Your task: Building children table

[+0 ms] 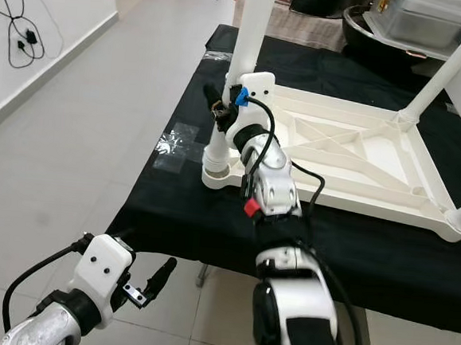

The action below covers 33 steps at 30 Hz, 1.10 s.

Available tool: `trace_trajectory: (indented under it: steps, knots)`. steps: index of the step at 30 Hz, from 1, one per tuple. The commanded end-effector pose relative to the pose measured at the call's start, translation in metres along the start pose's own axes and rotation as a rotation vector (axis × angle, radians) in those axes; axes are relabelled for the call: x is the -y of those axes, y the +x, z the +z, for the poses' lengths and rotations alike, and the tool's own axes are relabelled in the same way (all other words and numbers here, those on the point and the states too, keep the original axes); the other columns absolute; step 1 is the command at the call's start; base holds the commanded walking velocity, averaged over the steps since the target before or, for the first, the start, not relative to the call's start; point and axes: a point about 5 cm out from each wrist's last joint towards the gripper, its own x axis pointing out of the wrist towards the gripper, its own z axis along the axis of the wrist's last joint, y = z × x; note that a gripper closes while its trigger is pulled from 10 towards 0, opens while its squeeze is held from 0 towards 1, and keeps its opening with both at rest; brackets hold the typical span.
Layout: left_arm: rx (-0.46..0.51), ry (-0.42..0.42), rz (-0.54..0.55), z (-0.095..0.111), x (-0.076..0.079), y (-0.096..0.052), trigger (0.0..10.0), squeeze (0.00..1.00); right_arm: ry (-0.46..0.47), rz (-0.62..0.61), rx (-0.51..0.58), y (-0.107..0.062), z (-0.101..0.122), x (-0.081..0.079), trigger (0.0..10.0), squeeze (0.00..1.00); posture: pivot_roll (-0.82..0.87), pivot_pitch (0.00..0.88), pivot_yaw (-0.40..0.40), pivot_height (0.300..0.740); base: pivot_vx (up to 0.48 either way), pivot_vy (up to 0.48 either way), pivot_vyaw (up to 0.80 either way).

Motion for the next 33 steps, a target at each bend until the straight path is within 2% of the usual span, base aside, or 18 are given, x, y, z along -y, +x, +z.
trace_trajectory:
  steps: [1, 5, 9, 12, 16, 20, 24, 26, 29, 33]
  knots:
    - [-0.018, -0.009, -0.001, -0.002, 0.003, -0.002, 10.0, 0.00, 0.060, 0.011, -0.086, -0.005, -0.024, 0.002, 0.0, 0.00, 0.15, 0.141, -0.147, 0.740, 0.000, 0.000, 0.00]
    - [-0.019, -0.010, -0.002, -0.002, 0.004, -0.003, 10.0, 0.00, 0.088, 0.061, -0.077, -0.005, -0.017, 0.010, 0.0, 0.00, 0.15, 0.139, -0.149, 0.740, 0.000, 0.000, 0.00]
    - [-0.020, -0.011, -0.005, -0.002, 0.005, -0.003, 10.0, 0.00, 0.072, 0.090, -0.104, -0.006, -0.018, 0.018, 0.0, 0.00, 0.15, 0.140, -0.149, 0.740, 0.000, 0.000, 0.00]
    - [-0.024, -0.012, -0.007, -0.002, 0.006, -0.008, 10.0, 0.00, 0.056, 0.132, -0.137, -0.010, -0.016, 0.030, 0.0, 0.00, 0.17, 0.140, -0.153, 0.740, 0.000, 0.000, 0.00]
    - [-0.027, -0.011, -0.008, -0.002, 0.007, -0.010, 10.0, 0.00, 0.053, 0.149, -0.144, -0.010, -0.014, 0.034, 0.0, 0.00, 0.17, 0.142, -0.151, 0.740, 0.000, 0.000, 0.00]
    - [-0.030, -0.011, -0.012, -0.002, 0.007, -0.012, 10.0, 0.00, 0.076, 0.192, -0.151, -0.011, -0.014, 0.034, 0.0, 0.00, 0.18, 0.146, -0.148, 0.740, 0.000, 0.000, 0.00]
    - [-0.038, -0.009, -0.019, -0.001, 0.008, -0.017, 10.0, 0.00, 0.109, 0.328, -0.164, -0.014, -0.016, 0.028, 0.0, 0.00, 0.19, 0.156, -0.143, 0.740, 0.000, 0.000, 0.00]
    - [-0.038, -0.009, -0.019, -0.001, 0.008, -0.017, 10.0, 0.00, 0.109, 0.328, -0.164, -0.014, -0.016, 0.028, 0.0, 0.00, 0.19, 0.156, -0.143, 0.740, 0.000, 0.000, 0.00]
    - [-0.045, -0.005, -0.026, 0.000, 0.008, -0.021, 10.0, 0.00, 0.083, 0.509, -0.230, -0.021, -0.028, 0.018, 0.0, 0.00, 0.20, 0.171, -0.137, 0.740, 0.000, 0.000, 0.00]
    - [-0.055, -0.002, -0.028, 0.001, 0.008, -0.025, 10.0, 0.00, 0.040, 0.523, -0.242, -0.021, -0.032, 0.015, 0.0, 0.00, 0.20, 0.185, -0.132, 0.740, 0.000, 0.000, 0.00]
